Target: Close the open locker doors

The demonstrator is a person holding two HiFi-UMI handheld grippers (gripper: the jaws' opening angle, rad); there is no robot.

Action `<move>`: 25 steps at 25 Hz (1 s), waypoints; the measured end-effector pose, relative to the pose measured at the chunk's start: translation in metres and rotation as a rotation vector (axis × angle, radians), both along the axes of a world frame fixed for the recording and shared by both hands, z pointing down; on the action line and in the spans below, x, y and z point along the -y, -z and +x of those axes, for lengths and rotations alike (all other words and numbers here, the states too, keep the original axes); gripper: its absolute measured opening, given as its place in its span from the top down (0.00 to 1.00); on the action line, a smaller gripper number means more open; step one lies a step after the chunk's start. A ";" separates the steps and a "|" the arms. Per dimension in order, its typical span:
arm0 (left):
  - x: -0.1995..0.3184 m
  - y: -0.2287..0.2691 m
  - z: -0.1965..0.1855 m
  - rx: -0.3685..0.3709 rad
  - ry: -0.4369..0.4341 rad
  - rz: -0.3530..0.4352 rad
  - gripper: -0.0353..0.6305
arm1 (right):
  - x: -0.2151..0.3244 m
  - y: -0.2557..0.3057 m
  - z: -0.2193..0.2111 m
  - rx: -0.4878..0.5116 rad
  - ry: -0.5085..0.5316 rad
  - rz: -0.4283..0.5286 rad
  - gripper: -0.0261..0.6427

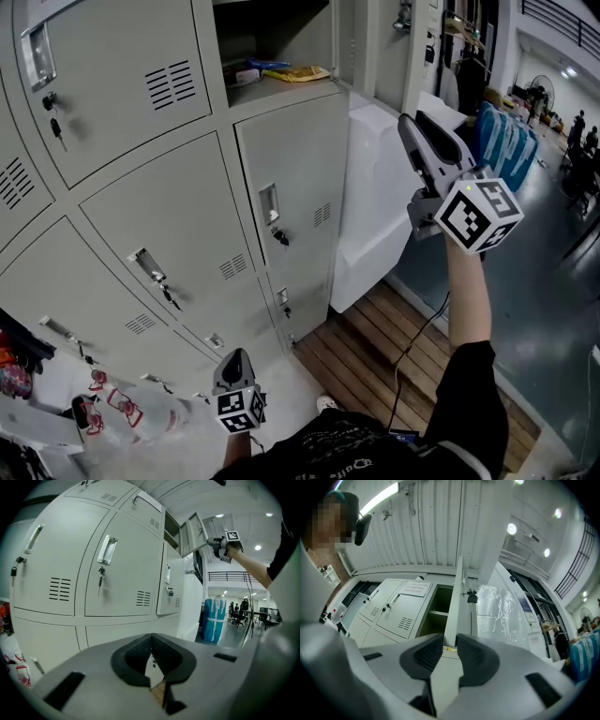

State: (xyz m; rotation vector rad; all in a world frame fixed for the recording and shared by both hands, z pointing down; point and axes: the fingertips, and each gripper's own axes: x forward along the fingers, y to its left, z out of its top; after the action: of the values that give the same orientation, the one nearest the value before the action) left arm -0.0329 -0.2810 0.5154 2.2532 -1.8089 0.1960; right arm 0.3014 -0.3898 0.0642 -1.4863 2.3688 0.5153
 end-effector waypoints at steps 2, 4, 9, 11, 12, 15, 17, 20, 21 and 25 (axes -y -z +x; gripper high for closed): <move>-0.001 0.004 -0.006 -0.002 0.012 0.011 0.94 | -0.001 -0.001 -0.010 -0.018 -0.011 0.008 0.81; 0.000 0.011 -0.012 -0.002 0.017 0.029 0.94 | -0.002 -0.002 -0.021 -0.032 -0.009 0.017 0.81; -0.003 0.019 -0.022 0.007 0.021 0.037 0.94 | -0.003 -0.004 -0.054 -0.074 -0.006 0.035 0.81; -0.005 0.017 -0.026 0.003 0.027 0.028 0.94 | -0.002 -0.005 -0.068 -0.101 -0.017 0.054 0.81; -0.006 0.016 -0.028 0.005 0.032 0.025 0.94 | -0.001 -0.006 -0.076 -0.106 -0.004 0.059 0.83; -0.008 0.013 -0.035 0.012 0.048 0.019 0.94 | 0.005 -0.006 -0.101 -0.120 0.031 0.066 0.86; -0.010 0.013 -0.040 0.017 0.066 0.020 0.94 | 0.010 -0.005 -0.116 -0.172 -0.007 0.091 0.86; -0.012 0.012 -0.051 0.021 0.103 0.020 0.94 | 0.019 -0.004 -0.135 -0.208 -0.029 0.108 0.86; -0.012 0.011 -0.056 0.023 0.118 0.020 0.94 | 0.022 -0.004 -0.140 -0.196 -0.015 0.103 0.86; -0.014 0.011 -0.072 0.020 0.178 0.019 0.94 | 0.033 -0.004 -0.158 -0.161 0.021 0.101 0.86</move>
State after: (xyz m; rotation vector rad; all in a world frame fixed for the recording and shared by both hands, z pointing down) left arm -0.1053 -0.2668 0.5042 2.0943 -2.0167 0.1703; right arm 0.1435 -0.4231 0.0678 -1.4222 2.4355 0.7647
